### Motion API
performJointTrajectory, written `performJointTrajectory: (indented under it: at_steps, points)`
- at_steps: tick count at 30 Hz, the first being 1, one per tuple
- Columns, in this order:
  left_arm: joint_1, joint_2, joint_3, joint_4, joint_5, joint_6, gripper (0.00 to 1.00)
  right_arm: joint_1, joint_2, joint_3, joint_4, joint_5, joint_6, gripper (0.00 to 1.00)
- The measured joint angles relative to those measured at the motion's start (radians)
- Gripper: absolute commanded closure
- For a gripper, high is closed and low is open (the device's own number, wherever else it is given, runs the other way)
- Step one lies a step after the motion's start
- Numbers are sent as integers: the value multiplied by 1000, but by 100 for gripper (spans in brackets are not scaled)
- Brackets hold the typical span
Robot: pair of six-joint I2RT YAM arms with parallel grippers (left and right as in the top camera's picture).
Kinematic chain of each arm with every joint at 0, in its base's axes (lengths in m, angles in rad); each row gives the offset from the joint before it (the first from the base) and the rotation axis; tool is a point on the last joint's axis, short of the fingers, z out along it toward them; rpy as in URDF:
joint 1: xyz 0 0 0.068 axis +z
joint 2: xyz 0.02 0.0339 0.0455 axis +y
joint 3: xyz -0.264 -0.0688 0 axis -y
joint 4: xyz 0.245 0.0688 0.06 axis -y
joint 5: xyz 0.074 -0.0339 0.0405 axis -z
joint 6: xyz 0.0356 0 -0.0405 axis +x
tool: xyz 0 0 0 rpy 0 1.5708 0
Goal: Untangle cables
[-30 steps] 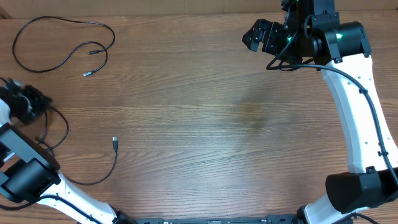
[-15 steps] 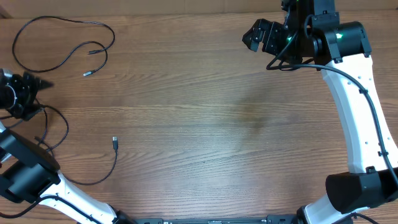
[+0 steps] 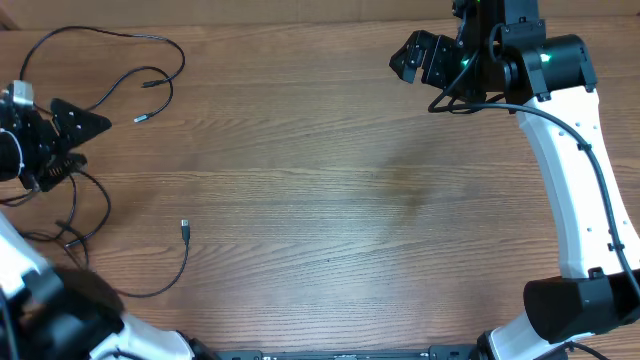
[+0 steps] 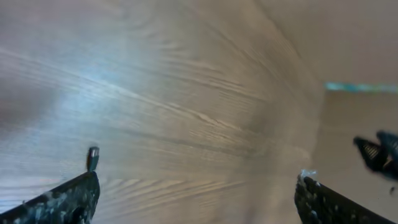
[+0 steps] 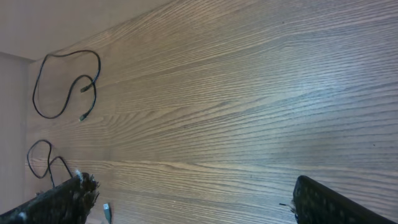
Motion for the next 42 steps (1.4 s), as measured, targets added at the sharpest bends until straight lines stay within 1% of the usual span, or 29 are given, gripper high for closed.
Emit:
performJointTrajectory:
  at_steps: [2, 6, 11, 14, 17, 20, 25, 27, 31, 38, 42]
  points:
    - [-13, -76, -8, 0, 2, 20, 0, 0, 0, 0, -1, 0, 0, 0]
    - [-44, -257, -100, -3, -1, 46, 0, 0, 0, 0, 0, 0, 0, 0]
    - [-132, -465, -265, -4, 0, 72, 0, 0, 0, 0, 0, 0, 0, 0]
    - [-208, -586, -405, 5, -2, 74, 0, 0, 0, 0, 0, 0, 0, 0]
    - [-249, -676, -510, 32, -1, 60, 0, 0, 0, 0, -1, 0, 0, 0]
    - [-259, -781, -608, 52, -3, 34, 0, 0, 0, 0, 0, 0, 0, 0]
    - [-259, -939, -692, 32, -14, -41, 0, 0, 0, 0, -1, 0, 1, 0]
    - [-259, -982, -699, -1, -17, -71, 0, 0, 0, 0, 0, 0, 0, 0]
    - [-259, -1010, -702, -6, -35, -101, 0, 0, 0, 0, 0, 0, 1, 0]
    - [-261, -1008, -707, -5, -181, -122, 0, 0, 0, 0, 0, 0, 1, 0]
    - [-266, -1008, -707, 13, -218, -124, 0, 0, 0, 0, -1, 0, 0, 0]
